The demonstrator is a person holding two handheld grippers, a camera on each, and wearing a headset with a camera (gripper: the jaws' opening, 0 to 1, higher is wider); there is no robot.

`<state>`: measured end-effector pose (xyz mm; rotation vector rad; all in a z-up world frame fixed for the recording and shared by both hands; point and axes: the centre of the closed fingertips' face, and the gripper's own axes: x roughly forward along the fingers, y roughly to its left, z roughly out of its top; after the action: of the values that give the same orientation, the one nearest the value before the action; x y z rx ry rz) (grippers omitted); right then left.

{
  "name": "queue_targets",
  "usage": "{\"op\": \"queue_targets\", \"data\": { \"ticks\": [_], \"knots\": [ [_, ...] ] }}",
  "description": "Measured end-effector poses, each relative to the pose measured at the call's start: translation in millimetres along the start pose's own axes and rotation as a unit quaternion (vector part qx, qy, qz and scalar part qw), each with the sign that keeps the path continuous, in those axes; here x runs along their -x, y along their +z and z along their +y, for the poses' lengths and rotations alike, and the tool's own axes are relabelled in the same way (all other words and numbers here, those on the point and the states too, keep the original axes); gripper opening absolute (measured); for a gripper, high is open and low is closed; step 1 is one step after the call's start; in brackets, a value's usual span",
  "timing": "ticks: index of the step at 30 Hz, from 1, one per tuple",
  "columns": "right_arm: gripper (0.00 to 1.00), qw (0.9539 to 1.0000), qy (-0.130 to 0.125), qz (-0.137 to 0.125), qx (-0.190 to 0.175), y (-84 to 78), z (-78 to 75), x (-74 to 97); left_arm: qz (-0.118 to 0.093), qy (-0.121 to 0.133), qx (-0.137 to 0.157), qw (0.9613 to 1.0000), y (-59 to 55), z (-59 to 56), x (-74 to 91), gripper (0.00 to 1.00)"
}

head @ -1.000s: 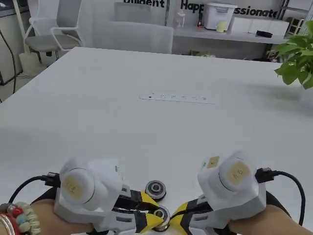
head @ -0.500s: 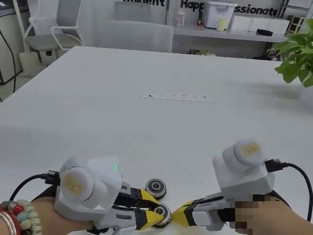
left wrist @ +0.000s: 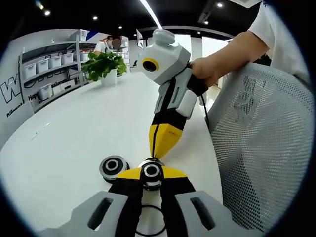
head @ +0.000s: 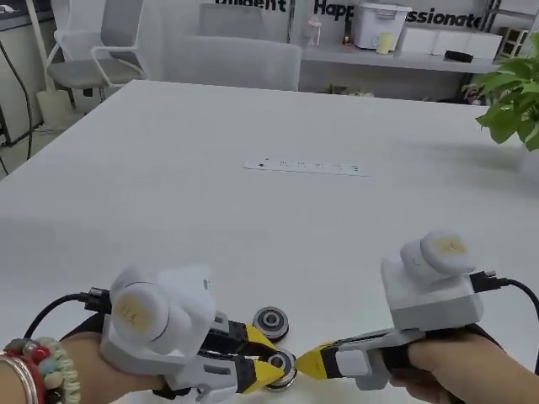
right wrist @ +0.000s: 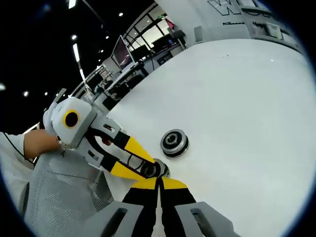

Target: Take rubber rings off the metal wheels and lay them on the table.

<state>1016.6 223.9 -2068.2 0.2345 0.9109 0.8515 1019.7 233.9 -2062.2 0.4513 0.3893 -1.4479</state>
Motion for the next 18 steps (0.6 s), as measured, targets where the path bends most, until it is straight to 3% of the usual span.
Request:
{"op": "queue_targets", "data": {
  "ticks": [18],
  "knots": [
    [0.0, 0.9995, -0.001, 0.003, 0.03, 2.8, 5.9, -1.5, 0.0, 0.001, 0.0, 1.0, 0.0, 0.4, 0.4, 0.08]
  ]
}}
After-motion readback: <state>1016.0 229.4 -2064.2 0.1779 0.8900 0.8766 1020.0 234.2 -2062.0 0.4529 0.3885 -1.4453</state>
